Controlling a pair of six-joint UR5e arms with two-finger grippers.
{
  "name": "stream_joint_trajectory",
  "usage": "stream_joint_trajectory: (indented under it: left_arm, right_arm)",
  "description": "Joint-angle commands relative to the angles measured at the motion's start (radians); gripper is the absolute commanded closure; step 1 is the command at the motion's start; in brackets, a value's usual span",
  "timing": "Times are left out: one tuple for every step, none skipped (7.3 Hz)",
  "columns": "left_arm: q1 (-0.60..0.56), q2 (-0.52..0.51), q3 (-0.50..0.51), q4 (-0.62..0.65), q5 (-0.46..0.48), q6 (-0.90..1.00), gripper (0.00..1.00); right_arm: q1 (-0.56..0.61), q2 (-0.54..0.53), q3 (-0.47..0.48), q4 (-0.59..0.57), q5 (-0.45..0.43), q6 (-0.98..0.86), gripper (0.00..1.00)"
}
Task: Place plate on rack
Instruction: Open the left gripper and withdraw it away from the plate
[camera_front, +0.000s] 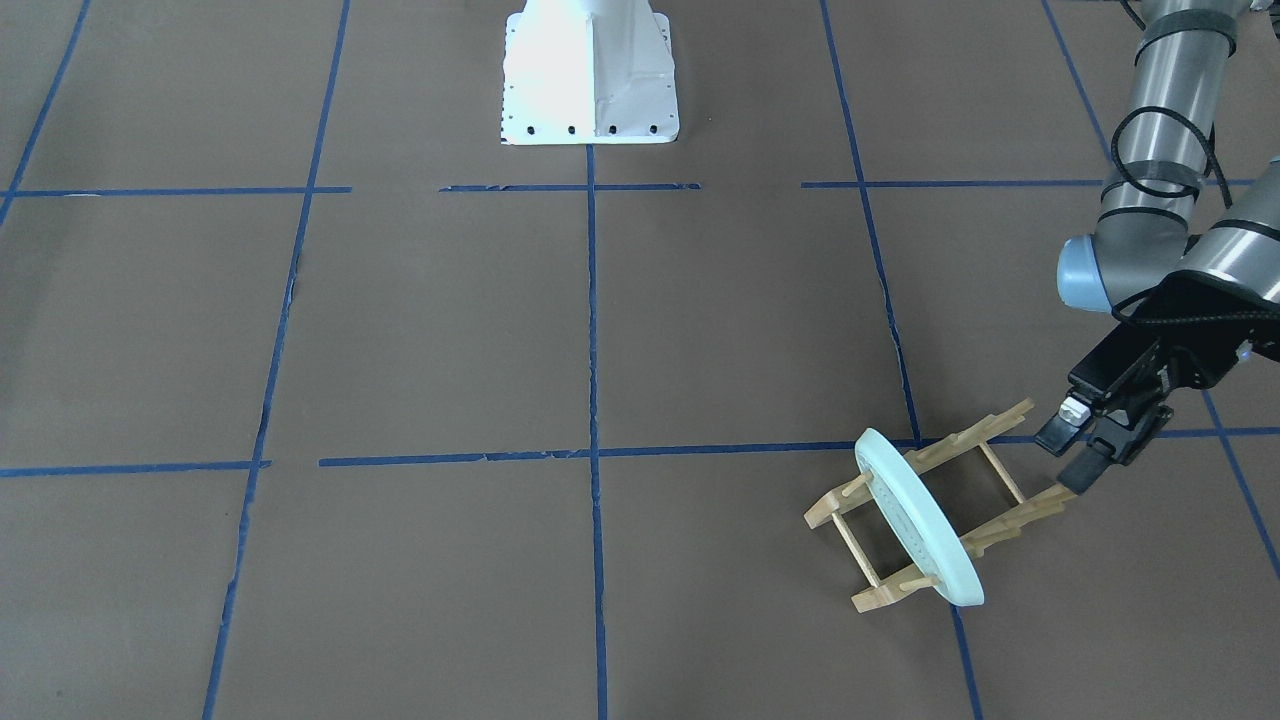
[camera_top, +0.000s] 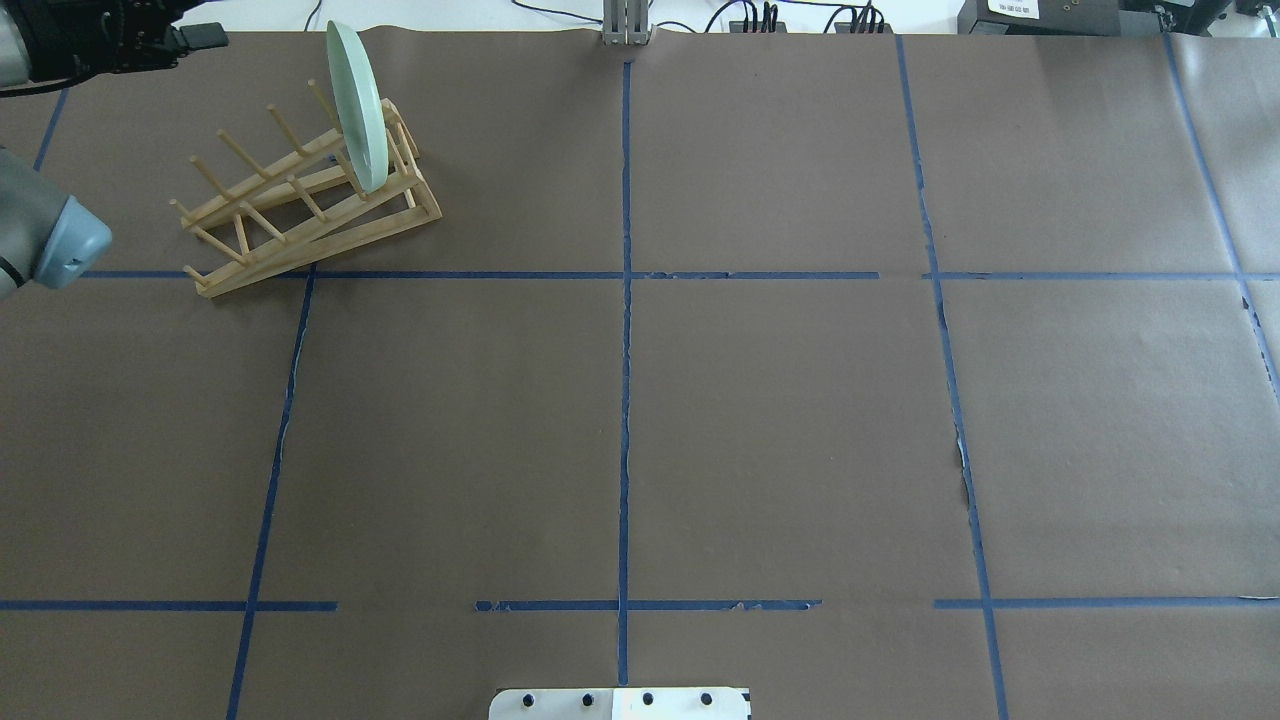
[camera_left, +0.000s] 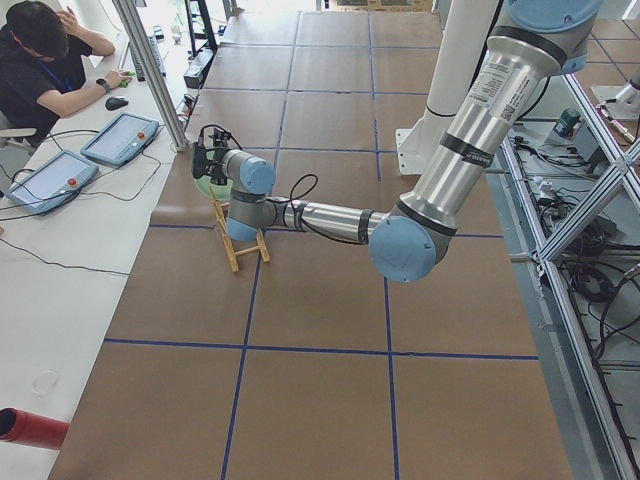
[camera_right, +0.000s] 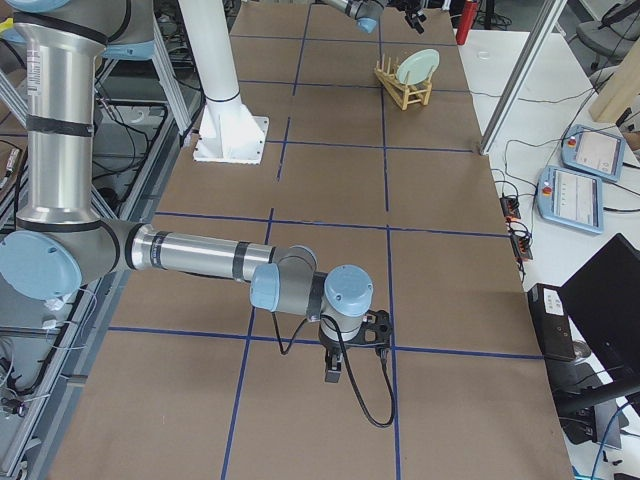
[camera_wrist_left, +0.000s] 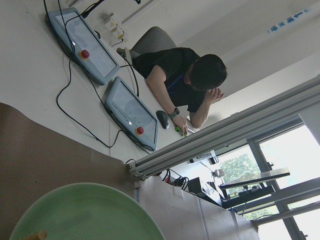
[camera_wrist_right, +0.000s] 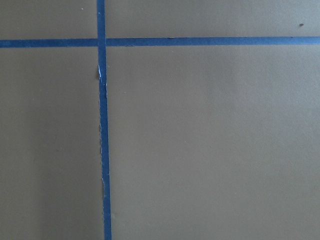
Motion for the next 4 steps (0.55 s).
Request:
stream_joint_trajectory:
  left_arm:
    - [-0.084,0.076,-0.146,0.263,-0.097,0.278,0.00]
    - [-0.115,0.112,-0.186,0.341,-0.104,0.396,0.00]
    - [-0.147,0.157,-0.219,0.419,-0.102,0.547,0.00]
    - [-0.176,0.173,-0.246,0.526,-0.096,0.682,0.00]
  right_arm:
    - [0.000,0.000,0.000,0.001,0.000,0.000,0.00]
    - [0.000,0.000,0.000,0.001,0.000,0.000,0.00]
    - [0.000,0.000,-0.001,0.001,0.000,0.000,0.00]
    - [0.000,0.000,-0.001,0.001,0.000,0.000,0.00]
